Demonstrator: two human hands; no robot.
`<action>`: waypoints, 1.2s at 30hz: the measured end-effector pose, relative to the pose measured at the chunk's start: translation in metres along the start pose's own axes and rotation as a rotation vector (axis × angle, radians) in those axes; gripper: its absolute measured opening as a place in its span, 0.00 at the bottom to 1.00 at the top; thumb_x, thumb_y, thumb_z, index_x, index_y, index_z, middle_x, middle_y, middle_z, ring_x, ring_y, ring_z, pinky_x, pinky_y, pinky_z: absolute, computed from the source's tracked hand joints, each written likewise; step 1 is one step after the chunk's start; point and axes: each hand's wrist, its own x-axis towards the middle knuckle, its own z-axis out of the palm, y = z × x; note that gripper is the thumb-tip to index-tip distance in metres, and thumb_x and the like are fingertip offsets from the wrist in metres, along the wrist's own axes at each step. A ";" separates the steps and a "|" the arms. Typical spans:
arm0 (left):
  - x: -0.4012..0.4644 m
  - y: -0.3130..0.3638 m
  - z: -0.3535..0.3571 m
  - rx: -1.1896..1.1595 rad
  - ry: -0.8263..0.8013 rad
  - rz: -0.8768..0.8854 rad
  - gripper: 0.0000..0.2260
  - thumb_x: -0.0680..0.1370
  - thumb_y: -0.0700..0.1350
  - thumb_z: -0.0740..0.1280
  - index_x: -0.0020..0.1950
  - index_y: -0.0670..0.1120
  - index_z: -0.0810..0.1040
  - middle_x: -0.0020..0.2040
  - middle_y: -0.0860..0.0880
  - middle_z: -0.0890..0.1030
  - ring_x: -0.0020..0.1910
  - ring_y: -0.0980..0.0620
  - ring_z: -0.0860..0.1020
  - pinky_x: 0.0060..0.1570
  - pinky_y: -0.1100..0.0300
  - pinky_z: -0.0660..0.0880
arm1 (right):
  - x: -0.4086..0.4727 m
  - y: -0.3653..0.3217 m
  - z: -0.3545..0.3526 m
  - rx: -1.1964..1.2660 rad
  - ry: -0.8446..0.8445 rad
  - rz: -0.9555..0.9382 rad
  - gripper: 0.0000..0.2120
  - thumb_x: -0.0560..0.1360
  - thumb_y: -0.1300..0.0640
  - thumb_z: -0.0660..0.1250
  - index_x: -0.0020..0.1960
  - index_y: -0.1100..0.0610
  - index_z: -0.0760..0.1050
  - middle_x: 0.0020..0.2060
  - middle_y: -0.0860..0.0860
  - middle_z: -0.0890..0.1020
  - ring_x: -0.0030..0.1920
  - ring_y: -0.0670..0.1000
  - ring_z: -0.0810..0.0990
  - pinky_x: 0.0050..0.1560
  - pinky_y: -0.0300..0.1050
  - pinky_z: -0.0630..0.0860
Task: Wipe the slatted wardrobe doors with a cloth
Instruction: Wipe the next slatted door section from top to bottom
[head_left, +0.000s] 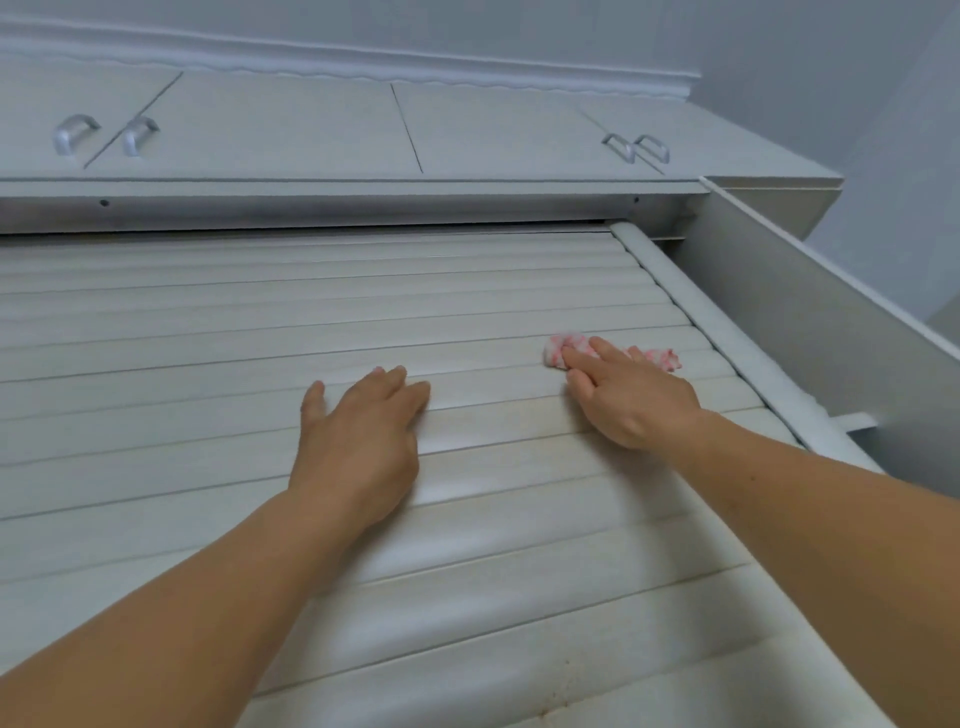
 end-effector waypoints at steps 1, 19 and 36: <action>0.003 0.005 0.003 -0.003 -0.018 -0.007 0.21 0.80 0.43 0.50 0.73 0.57 0.58 0.76 0.55 0.53 0.75 0.56 0.49 0.71 0.45 0.42 | 0.004 0.016 -0.002 -0.020 0.009 0.039 0.20 0.80 0.47 0.43 0.71 0.39 0.59 0.73 0.47 0.59 0.71 0.59 0.59 0.65 0.61 0.59; 0.023 0.050 0.013 0.179 0.122 -0.214 0.16 0.79 0.45 0.52 0.60 0.55 0.74 0.56 0.52 0.74 0.55 0.49 0.75 0.69 0.44 0.50 | 0.062 -0.018 0.003 0.036 -0.007 -0.308 0.22 0.81 0.46 0.45 0.75 0.37 0.51 0.77 0.45 0.47 0.76 0.58 0.43 0.73 0.61 0.39; 0.009 0.049 0.007 0.055 -0.003 -0.196 0.21 0.79 0.42 0.52 0.71 0.55 0.65 0.73 0.54 0.62 0.72 0.54 0.57 0.70 0.41 0.43 | 0.027 0.051 0.000 0.055 0.051 -0.052 0.21 0.80 0.47 0.43 0.71 0.42 0.61 0.75 0.50 0.56 0.72 0.63 0.54 0.69 0.66 0.55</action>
